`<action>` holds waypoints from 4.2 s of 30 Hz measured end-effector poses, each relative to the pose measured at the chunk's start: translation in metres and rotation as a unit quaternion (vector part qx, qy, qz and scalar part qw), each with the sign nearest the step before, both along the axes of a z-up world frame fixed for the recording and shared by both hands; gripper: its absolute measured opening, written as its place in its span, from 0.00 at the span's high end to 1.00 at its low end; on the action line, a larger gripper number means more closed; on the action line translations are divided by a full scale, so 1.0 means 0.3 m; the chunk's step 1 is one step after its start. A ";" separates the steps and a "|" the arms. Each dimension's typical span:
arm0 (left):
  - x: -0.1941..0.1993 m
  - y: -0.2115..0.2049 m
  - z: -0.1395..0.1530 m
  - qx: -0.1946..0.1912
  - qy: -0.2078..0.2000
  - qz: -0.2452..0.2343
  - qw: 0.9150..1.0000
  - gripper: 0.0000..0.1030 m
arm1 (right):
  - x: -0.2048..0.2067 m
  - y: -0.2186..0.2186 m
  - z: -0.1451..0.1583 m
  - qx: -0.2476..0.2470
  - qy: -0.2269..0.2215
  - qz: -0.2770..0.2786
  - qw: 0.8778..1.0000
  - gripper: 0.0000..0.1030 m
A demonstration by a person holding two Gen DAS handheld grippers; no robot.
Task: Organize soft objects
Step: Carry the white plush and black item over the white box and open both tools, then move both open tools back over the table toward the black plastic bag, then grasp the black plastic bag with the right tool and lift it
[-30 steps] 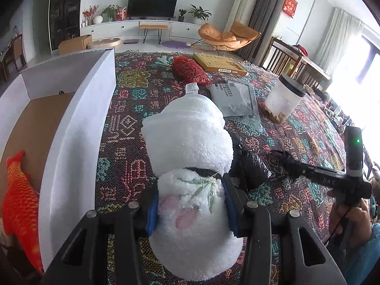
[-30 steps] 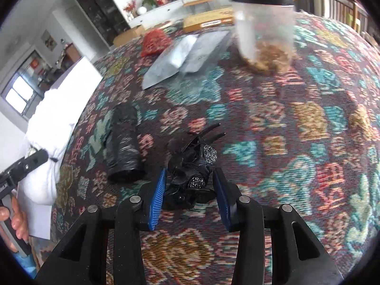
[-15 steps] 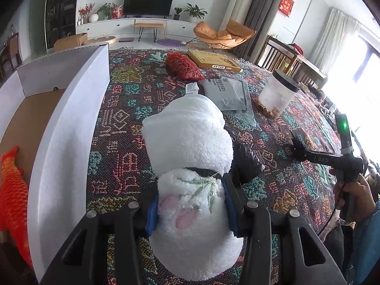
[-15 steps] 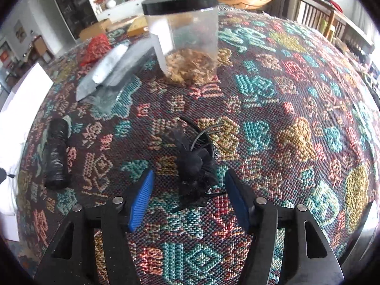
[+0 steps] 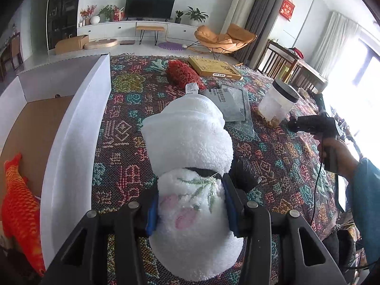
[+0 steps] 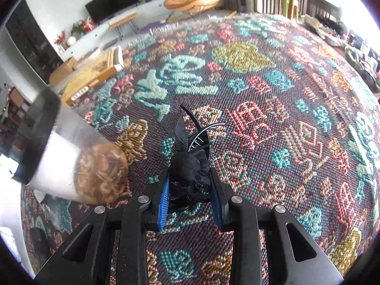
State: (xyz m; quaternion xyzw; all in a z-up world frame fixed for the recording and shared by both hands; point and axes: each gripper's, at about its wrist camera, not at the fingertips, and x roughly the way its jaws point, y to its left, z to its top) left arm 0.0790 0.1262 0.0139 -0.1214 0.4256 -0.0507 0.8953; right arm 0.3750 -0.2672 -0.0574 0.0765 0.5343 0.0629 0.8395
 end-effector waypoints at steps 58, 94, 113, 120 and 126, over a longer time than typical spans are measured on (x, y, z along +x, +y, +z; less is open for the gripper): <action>0.058 -0.120 -0.287 0.081 0.030 -0.010 0.996 0.10 | -0.730 0.356 -0.042 -0.065 -0.105 -0.006 0.992 0.21; 0.105 -0.087 -0.337 0.120 0.031 0.003 0.992 0.00 | -0.741 0.390 -0.051 -0.092 -0.110 0.000 0.990 0.18; 0.107 -0.086 -0.338 0.120 0.031 0.003 0.992 0.00 | -0.751 0.360 0.021 0.107 -0.135 0.034 0.984 0.18; 0.107 -0.087 -0.338 0.120 0.031 0.003 0.992 0.00 | -0.690 0.651 0.031 0.098 -0.087 0.188 0.973 0.18; 0.107 -0.087 -0.338 0.120 0.031 0.003 0.992 0.00 | -0.693 0.791 -0.040 -0.019 -0.083 0.253 0.964 0.44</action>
